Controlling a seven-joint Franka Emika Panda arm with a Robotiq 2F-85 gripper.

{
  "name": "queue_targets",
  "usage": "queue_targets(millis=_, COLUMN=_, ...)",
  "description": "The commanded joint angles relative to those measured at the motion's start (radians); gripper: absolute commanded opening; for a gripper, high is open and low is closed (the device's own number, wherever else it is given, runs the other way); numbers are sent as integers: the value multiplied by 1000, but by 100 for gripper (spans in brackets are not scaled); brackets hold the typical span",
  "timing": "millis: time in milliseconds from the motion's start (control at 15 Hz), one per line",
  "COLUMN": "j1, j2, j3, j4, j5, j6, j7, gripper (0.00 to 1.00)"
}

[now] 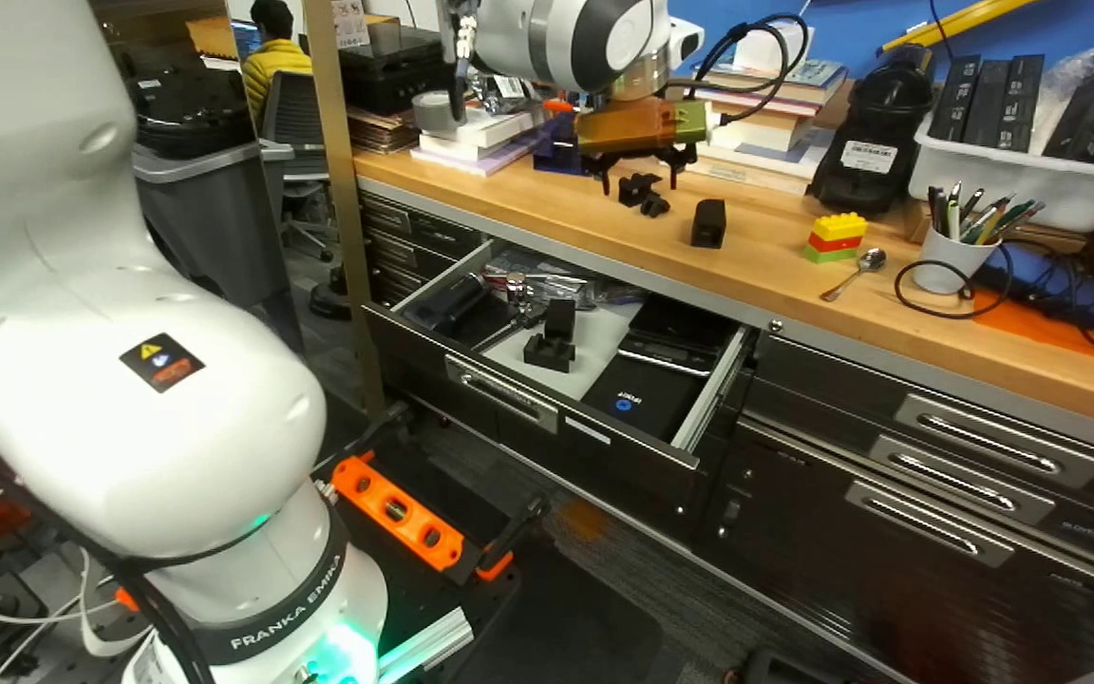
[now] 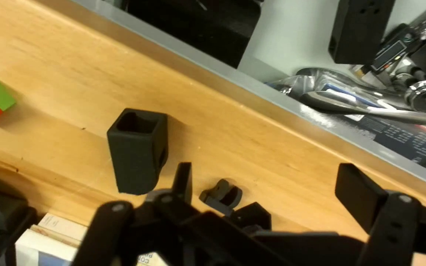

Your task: Place the black objects on the counter inside the open drawer and close the drawer

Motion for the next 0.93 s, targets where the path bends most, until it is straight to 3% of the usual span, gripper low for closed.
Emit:
queue_targets(millis=0, j1=-81, j2=154, j3=47, j4=188, j5=6, j6=6, j7=-95, gripper=100)
queue_targets(millis=467, j1=-227, j2=343, j3=116, j4=398, j5=7, j6=-14, j7=-190, gripper=100)
queue_targets(millis=867, j1=-307, j2=455, j3=169, j4=518, j5=12, j6=-82, j7=-220, gripper=100)
